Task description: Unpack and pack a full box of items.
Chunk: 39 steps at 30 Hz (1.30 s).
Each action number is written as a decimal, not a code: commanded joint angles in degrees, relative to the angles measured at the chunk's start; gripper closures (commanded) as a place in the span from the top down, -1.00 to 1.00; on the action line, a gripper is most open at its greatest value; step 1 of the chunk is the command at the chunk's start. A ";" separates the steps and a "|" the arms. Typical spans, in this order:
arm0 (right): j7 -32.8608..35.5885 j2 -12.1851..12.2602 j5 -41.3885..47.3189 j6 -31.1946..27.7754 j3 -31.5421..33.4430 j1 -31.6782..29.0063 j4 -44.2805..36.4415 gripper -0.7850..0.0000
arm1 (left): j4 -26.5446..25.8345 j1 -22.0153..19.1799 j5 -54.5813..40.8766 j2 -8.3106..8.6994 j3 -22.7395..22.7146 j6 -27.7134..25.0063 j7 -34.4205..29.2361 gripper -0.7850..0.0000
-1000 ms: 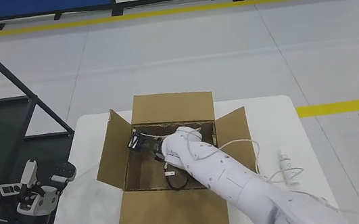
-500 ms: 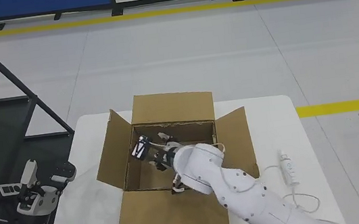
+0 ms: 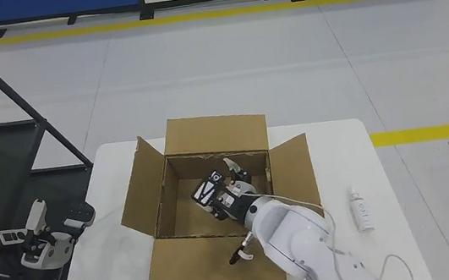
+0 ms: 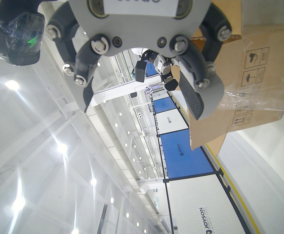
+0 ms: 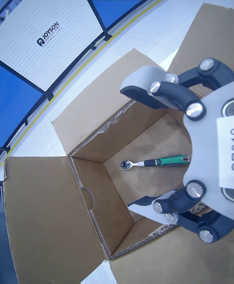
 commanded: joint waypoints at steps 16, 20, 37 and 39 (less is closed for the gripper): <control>-9.25 1.11 2.84 7.75 12.60 -10.30 -13.56 1.00 | 0.00 0.00 0.00 0.00 0.00 0.00 0.00 1.00; -12.07 2.22 4.36 9.33 22.49 -19.26 -23.87 1.00 | 0.00 0.00 0.00 0.00 0.00 0.00 0.00 1.00; -5.07 4.17 12.14 10.28 48.71 -35.20 -16.99 1.00 | 0.00 0.00 0.00 0.00 0.00 0.00 0.00 1.00; -1.24 4.53 12.15 7.29 48.89 -33.70 -13.96 1.00 | 0.00 0.00 0.00 0.00 0.00 0.00 0.00 1.00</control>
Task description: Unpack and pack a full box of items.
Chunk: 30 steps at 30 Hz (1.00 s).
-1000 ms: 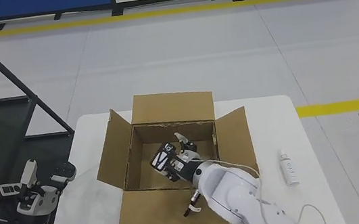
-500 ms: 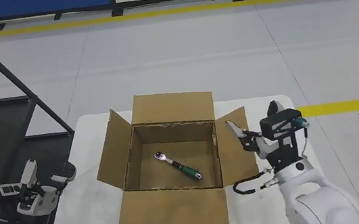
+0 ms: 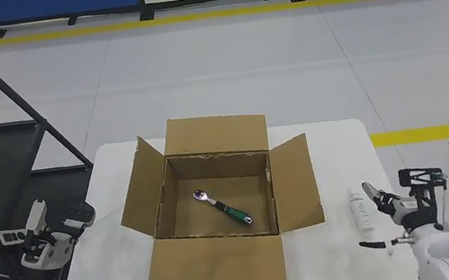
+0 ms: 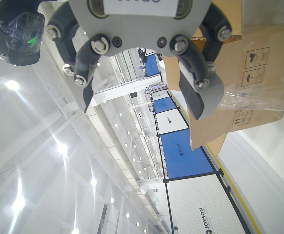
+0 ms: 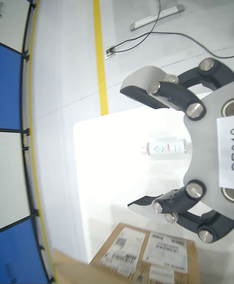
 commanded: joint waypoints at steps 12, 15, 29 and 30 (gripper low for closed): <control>9.65 1.44 2.16 -8.52 0.28 6.32 14.31 1.00 | 0.00 0.00 0.00 0.00 0.00 0.00 0.00 1.00; 10.71 1.69 1.97 -9.07 -0.06 7.08 15.65 0.69 | 0.00 0.00 0.00 0.00 0.00 0.00 0.00 1.00; 12.55 2.55 2.37 -9.88 -2.58 10.72 21.53 -0.07 | 0.00 0.00 0.00 0.00 0.00 0.00 0.00 1.00; 12.70 2.60 2.36 -9.89 -2.79 10.87 21.68 -0.08 | 0.00 0.00 0.00 0.00 0.00 0.00 0.00 1.00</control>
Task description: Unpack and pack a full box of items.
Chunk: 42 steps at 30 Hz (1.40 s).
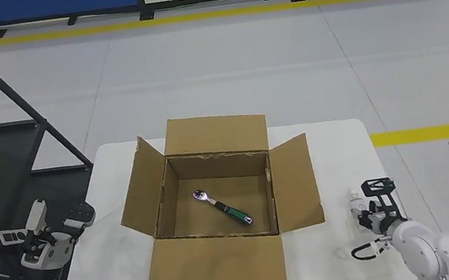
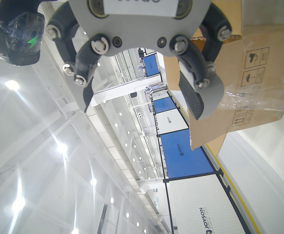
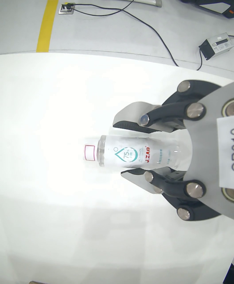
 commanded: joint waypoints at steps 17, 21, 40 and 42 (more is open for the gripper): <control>2.28 0.75 -0.91 3.36 -2.95 2.26 2.50 -1.00 | 0.00 0.00 0.00 0.00 0.00 0.00 0.00 1.00; 0.06 0.90 -0.32 4.60 -2.40 1.39 -0.61 -1.00 | 0.00 0.00 0.00 0.00 0.00 0.00 0.00 1.00; -17.79 0.88 3.46 -0.70 -10.56 -5.58 -36.30 -1.00 | 0.00 0.00 0.00 0.00 0.00 0.00 0.00 1.00; -17.08 0.90 2.28 -3.23 -14.63 -3.92 -37.45 -1.00 | 0.00 0.00 0.00 0.00 0.00 0.00 0.00 1.00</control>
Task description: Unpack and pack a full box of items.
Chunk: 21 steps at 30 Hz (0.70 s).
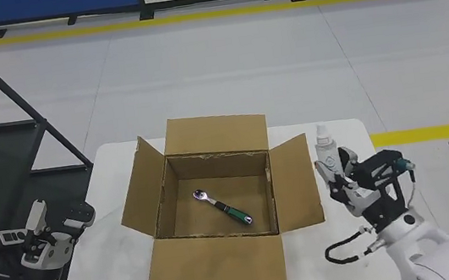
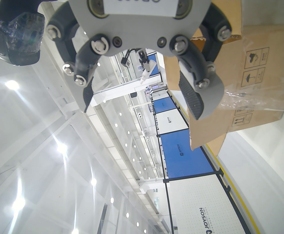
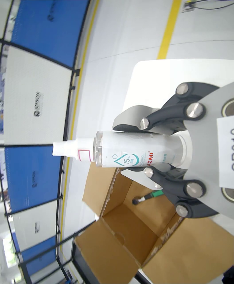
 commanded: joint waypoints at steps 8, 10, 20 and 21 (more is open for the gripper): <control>11.84 -1.17 -5.16 -5.51 -21.05 16.39 9.01 -1.00 | 0.00 0.00 0.00 0.00 0.00 0.00 0.00 1.00; 14.74 -1.96 -4.59 -4.30 -25.17 21.24 13.71 -1.00 | 0.00 0.00 0.00 0.00 0.00 0.00 0.00 1.00; 26.80 -7.26 1.91 2.09 -39.63 43.26 40.40 -1.00 | 0.00 0.00 0.00 0.00 0.00 0.00 0.00 1.00; 27.26 -7.78 1.64 3.24 -40.45 45.01 43.09 -1.00 | 0.00 0.00 0.00 0.00 0.00 0.00 0.00 1.00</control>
